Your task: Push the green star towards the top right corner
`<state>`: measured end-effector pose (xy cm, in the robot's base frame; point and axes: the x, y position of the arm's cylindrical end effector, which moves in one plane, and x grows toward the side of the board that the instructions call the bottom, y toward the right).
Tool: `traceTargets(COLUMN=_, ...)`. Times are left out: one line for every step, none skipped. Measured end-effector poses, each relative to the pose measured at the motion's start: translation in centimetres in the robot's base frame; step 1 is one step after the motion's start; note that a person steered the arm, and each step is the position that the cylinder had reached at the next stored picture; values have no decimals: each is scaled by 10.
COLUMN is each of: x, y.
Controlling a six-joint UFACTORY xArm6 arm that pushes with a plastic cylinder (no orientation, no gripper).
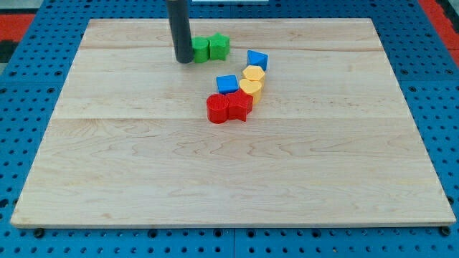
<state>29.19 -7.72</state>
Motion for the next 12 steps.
traceTargets(x=-4, y=36)
traceTargets(x=-15, y=86)
traceTargets(x=-35, y=113)
traceTargets(x=-32, y=92)
traceTargets(x=-45, y=72)
traceTargets(x=-94, y=94)
traceTargets(x=-97, y=135)
traceTargets(x=-89, y=165)
traceTargets(x=-99, y=170)
traceTargets(x=-98, y=116)
traceTargets(x=-73, y=116)
traceTargets(x=-63, y=125)
